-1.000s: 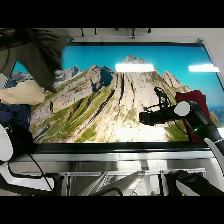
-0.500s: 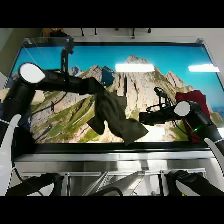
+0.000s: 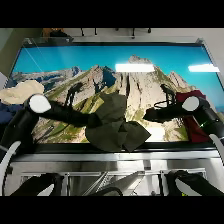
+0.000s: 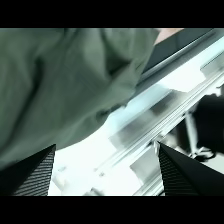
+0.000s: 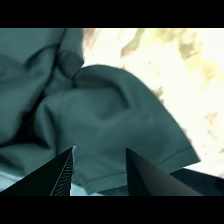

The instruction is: Fold the shirts.

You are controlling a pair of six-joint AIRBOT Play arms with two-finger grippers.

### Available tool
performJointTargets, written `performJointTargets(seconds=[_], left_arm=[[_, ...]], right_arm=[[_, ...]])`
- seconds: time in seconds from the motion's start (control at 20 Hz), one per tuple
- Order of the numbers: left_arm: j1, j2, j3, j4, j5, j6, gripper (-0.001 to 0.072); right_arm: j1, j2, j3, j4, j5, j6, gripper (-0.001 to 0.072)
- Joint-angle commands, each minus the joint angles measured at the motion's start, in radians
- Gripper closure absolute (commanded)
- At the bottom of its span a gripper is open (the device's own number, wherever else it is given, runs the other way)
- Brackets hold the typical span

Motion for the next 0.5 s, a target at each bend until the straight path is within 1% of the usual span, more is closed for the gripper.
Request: performJointTargets(seconds=[0.0,0.05,0.1,0.25,0.35,0.4,0.45], left_arm=[[0.016,0.212,-0.293,0.05,0.114,-0.053,0.0019],[0.034,0.259,-0.364,0.049,0.152,-0.069,0.0019],[0.056,0.293,-0.419,0.048,0.173,-0.081,0.0019],[0.103,0.362,-0.529,0.029,0.219,-0.083,0.0019],[0.112,0.388,-0.579,-0.004,0.28,-0.082,0.0019],[0.11,0.391,-0.596,-0.005,0.303,-0.083,0.0019],[0.102,0.385,-0.608,-0.003,0.321,-0.082,0.0019]], right_arm=[[-0.173,-0.078,0.028,0.013,0.013,-0.121,0.0287],[-0.214,-0.134,0.028,0.055,0.013,-0.173,0.0163],[-0.238,-0.199,0.028,0.119,0.013,-0.252,0.0156],[-0.22,-0.378,0.029,0.257,0.014,-0.421,0.0159],[-0.174,-0.465,0.029,0.317,0.016,-0.491,0.017],[-0.14,-0.494,0.029,0.335,0.015,-0.518,0.0259],[-0.107,-0.511,0.029,0.354,0.01,-0.546,0.0283]])
